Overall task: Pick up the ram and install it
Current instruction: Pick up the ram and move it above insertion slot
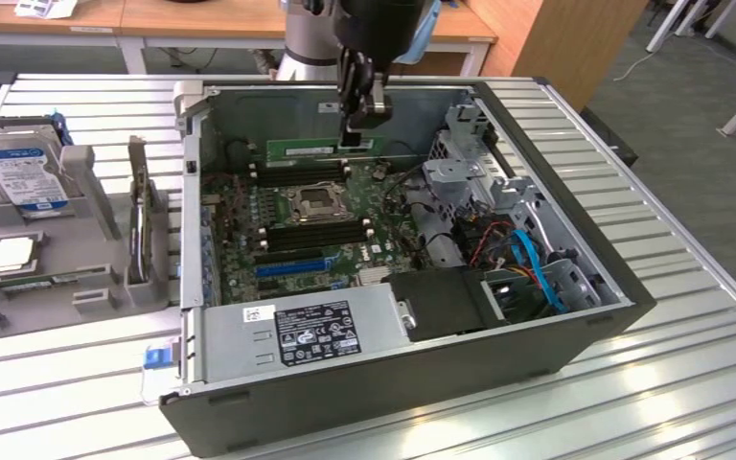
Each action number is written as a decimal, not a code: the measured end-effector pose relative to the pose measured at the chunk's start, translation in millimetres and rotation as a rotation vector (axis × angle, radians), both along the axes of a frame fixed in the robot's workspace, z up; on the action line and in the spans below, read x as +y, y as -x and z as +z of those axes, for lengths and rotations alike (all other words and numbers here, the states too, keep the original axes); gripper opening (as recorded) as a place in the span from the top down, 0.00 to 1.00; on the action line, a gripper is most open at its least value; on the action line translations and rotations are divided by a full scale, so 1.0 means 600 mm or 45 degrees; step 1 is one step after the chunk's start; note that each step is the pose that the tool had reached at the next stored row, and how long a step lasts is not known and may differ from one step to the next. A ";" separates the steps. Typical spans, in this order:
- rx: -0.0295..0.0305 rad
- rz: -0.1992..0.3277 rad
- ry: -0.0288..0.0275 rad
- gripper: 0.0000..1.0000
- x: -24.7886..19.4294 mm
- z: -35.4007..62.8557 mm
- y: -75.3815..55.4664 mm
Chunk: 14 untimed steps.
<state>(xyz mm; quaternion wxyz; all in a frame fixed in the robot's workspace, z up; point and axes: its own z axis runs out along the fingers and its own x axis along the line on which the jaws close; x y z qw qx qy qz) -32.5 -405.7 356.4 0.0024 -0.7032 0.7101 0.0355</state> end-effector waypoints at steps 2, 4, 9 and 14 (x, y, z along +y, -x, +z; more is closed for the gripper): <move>0.0000 0.000 -0.0001 0.88 0.0000 -0.004 0.000; 0.0001 0.000 -0.0002 0.88 0.0000 -0.008 0.000; 0.0001 0.000 0.0001 0.88 0.0000 -0.013 0.000; 0.0000 0.000 -0.0002 0.88 -0.0017 -0.013 0.000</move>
